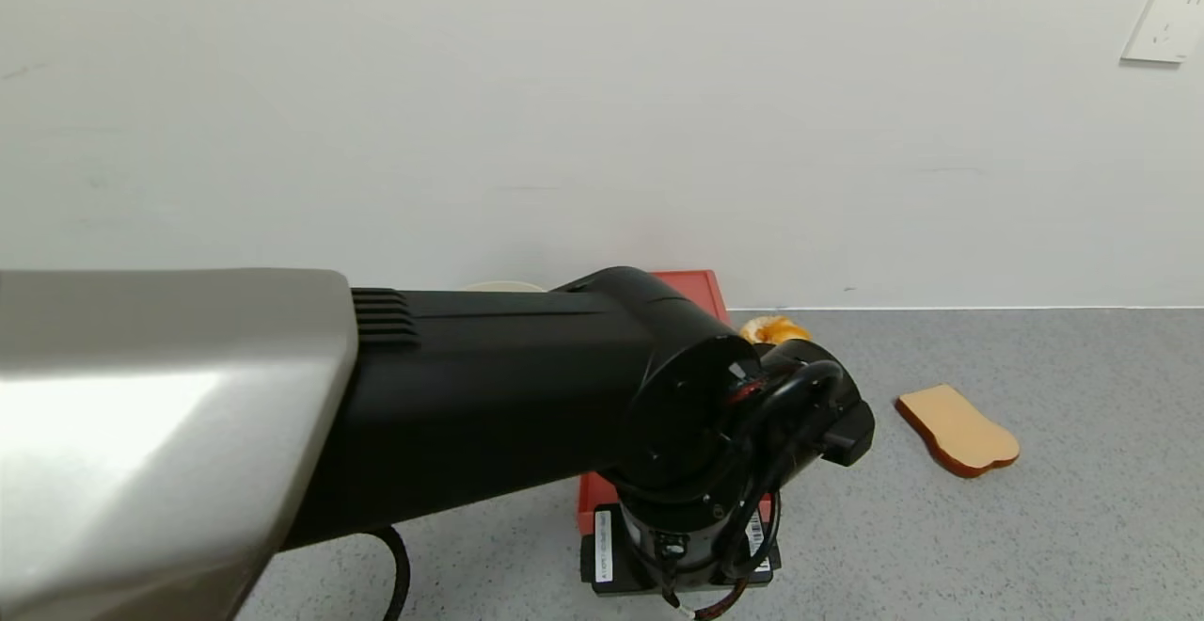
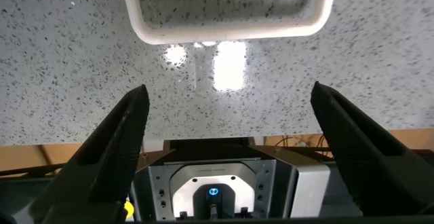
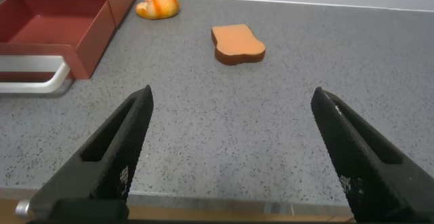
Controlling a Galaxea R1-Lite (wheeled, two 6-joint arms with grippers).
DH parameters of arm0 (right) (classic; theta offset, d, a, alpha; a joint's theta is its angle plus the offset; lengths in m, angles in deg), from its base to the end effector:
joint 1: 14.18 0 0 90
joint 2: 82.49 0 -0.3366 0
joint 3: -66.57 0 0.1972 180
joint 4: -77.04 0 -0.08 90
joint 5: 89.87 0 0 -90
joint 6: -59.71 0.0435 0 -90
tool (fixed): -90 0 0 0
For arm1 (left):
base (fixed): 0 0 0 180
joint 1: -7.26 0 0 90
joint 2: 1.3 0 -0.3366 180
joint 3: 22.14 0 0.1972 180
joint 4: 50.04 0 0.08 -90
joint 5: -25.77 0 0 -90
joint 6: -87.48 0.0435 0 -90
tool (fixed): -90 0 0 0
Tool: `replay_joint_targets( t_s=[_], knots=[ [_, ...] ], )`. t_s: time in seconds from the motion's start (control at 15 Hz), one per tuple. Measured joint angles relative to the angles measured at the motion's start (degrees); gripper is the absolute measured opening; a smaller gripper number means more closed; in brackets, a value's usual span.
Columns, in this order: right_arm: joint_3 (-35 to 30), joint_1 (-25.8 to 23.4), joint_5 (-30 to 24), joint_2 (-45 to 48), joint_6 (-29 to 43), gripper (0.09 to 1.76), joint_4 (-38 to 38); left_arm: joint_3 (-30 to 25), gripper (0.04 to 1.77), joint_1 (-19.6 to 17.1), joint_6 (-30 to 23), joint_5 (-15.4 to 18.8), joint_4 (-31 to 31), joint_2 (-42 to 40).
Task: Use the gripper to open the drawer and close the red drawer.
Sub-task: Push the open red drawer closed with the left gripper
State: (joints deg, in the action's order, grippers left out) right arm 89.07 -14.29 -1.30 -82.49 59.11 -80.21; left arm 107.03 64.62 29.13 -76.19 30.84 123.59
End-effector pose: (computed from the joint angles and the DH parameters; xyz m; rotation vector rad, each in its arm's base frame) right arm -0.0309 0.0011 0.0749 -0.0104 0.0042 0.0231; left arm 0.2328 -0.3468 0.1716 -0.0968 1.2696 -0.0341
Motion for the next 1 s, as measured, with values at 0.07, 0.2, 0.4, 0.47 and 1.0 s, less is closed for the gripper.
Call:
replay_joint_targets(
  t_s=[0.07,0.2,0.4,0.47,1.0],
  knots=[
    [0.00,0.04,-0.02,0.00,0.05,1.71,0.00,-0.72,1.72,0.49,-0.09,0.04,-0.23,0.27],
    [0.00,0.04,-0.05,0.00,0.02,1.71,0.00,-2.51,1.72,1.99,-1.33,-0.60,-0.48,0.52],
    [0.00,0.01,-0.02,0.00,0.00,1.71,0.02,-5.57,1.72,3.96,-4.24,-2.36,-2.49,1.32],
    [0.00,0.01,-0.02,0.00,0.00,1.71,0.02,-6.61,1.72,4.38,-4.66,-3.00,-4.13,1.73],
    [0.00,0.04,-0.02,0.00,0.00,1.71,0.02,-11.25,1.72,4.88,-5.00,-6.51,-10.51,3.22]
  ],
)
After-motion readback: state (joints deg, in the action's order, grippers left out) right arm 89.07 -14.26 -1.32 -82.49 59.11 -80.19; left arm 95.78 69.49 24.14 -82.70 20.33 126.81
